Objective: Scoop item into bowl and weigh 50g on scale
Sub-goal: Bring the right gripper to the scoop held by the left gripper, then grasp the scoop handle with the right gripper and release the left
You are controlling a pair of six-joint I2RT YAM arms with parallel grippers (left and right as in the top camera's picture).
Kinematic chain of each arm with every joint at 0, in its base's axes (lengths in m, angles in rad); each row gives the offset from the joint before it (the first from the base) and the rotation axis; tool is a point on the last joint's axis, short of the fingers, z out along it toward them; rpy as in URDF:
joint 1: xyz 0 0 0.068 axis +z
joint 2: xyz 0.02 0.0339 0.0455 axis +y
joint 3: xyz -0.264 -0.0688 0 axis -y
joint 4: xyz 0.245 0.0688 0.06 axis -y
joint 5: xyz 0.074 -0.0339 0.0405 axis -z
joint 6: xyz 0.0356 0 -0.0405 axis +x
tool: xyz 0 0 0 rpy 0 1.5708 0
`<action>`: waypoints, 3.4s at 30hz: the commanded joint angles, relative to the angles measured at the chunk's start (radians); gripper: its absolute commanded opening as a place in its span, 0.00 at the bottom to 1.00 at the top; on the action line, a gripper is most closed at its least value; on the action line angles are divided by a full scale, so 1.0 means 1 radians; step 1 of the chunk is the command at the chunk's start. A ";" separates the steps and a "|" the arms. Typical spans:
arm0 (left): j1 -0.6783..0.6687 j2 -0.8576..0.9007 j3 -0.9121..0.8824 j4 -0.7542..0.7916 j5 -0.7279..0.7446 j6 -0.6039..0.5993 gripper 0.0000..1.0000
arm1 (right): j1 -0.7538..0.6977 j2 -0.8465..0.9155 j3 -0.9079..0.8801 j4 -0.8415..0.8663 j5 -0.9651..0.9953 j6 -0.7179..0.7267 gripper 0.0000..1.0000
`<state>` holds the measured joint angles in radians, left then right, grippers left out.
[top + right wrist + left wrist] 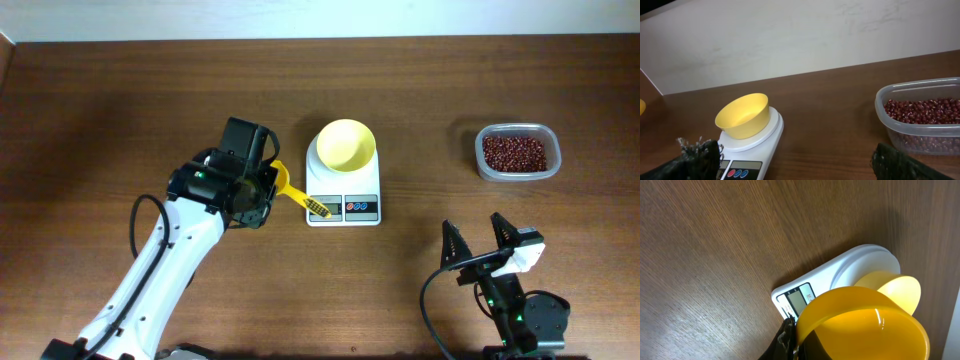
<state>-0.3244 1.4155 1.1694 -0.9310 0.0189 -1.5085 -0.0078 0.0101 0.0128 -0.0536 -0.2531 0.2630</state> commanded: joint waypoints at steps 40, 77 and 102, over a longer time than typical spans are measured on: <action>-0.001 -0.014 0.011 -0.035 -0.064 -0.028 0.00 | 0.470 0.975 0.351 0.551 -0.358 0.680 0.73; -0.147 -0.014 0.011 0.003 0.094 -0.028 0.00 | 0.716 1.292 0.352 0.880 0.000 0.951 0.28; -0.147 -0.014 0.011 0.005 0.094 -0.028 0.09 | 0.715 1.292 0.352 0.880 0.000 0.951 0.04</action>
<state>-0.4656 1.4136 1.1698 -0.9268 0.1093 -1.5307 0.7006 1.2953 0.3515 0.8188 -0.2584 1.2190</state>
